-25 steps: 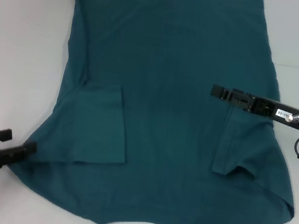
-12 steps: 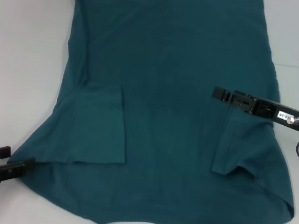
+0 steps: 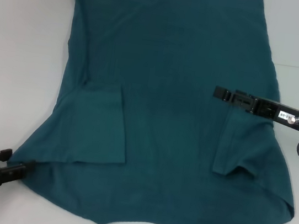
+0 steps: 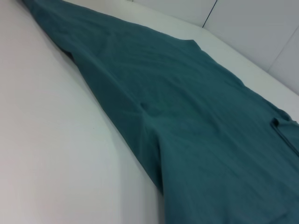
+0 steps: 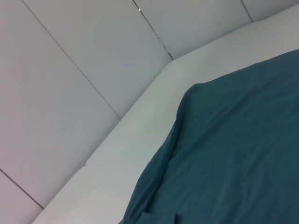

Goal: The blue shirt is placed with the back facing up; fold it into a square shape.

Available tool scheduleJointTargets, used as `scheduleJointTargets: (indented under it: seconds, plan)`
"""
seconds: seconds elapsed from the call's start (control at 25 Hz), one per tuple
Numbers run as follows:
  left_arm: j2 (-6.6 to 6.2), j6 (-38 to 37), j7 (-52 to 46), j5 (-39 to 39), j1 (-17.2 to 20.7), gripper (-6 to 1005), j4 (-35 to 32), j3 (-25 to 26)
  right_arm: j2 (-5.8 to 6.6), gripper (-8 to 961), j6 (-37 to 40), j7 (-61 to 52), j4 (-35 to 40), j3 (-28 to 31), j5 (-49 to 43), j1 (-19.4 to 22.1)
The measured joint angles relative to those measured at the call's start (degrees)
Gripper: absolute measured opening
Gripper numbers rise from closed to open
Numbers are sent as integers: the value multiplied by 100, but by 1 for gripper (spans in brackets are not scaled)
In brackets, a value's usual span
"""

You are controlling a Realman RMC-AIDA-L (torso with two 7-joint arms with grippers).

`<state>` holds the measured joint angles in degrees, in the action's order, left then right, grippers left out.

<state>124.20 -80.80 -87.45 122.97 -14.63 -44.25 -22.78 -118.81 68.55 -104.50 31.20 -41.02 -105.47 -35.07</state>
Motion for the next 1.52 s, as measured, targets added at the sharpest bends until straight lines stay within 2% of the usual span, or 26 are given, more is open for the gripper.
scheduleJointTargets:
  seconds: [0.24,0.44,0.68,0.88,1.2,1.4,1.52]
  plan:
    - [-4,182,-115,20,-20,829,-4,18,9,941,9,-11,0,16,0,9]
    - [-10,235,-161,116,-37,609,-15,31,9,941,0,-13,0,5,0,8]
    - [-10,265,-192,131,-50,400,-6,37,13,941,0,-43,0,-29,-6,-5]
    - [-13,267,-214,149,-67,173,-6,37,16,941,0,-44,0,-29,-25,5]
    - [-19,244,-259,157,-70,16,-31,69,47,941,92,-50,-3,-31,-35,86]
    - [-30,176,-303,157,-23,17,-83,204,143,940,341,-182,-7,-38,-146,189]
    - [-36,68,-305,157,-14,18,-85,277,256,940,485,-517,1,-38,-430,252]
